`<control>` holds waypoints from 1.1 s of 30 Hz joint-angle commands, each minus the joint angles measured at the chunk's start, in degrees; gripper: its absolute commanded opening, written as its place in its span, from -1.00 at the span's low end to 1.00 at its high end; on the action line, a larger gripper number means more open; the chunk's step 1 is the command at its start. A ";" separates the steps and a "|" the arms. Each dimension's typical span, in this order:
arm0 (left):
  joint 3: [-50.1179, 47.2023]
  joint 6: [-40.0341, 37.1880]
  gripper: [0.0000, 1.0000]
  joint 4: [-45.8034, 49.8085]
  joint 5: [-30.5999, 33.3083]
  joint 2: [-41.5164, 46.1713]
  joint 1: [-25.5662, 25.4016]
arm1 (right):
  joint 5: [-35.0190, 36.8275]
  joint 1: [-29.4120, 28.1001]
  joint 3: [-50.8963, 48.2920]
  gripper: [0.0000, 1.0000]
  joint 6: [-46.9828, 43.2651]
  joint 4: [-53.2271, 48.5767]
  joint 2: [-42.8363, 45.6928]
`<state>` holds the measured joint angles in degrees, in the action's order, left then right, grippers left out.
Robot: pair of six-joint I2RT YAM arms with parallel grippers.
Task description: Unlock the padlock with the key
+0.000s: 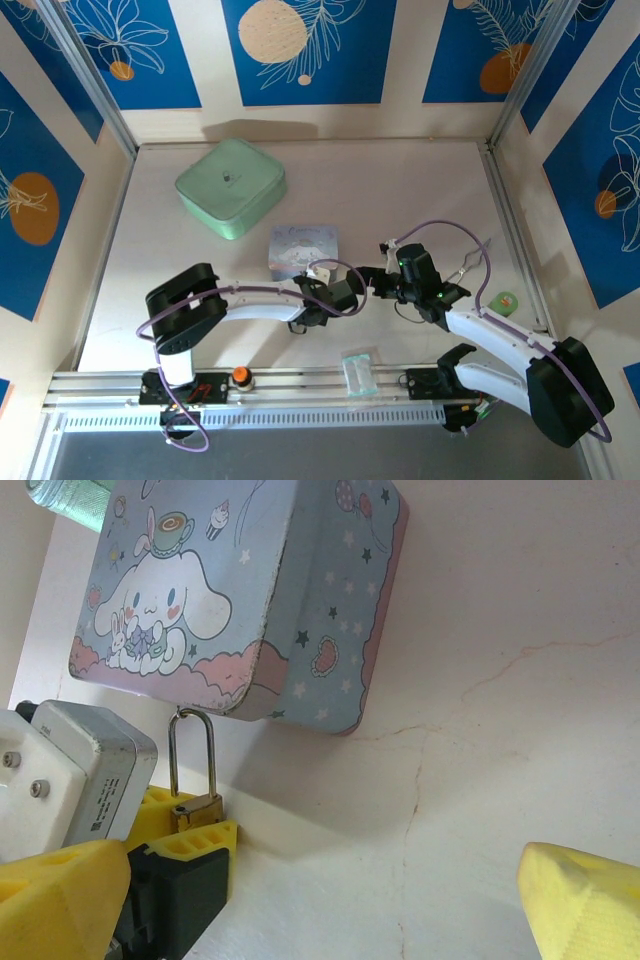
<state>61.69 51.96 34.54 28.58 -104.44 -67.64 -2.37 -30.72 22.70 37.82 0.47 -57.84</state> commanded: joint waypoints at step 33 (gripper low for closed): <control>2.86 0.76 -0.38 3.01 -0.52 0.92 -3.56 | 1.40 0.32 -2.96 0.99 1.27 0.53 2.19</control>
<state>64.45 52.16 37.93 28.91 -104.36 -70.74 -1.50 -30.70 20.40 38.57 0.84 -56.69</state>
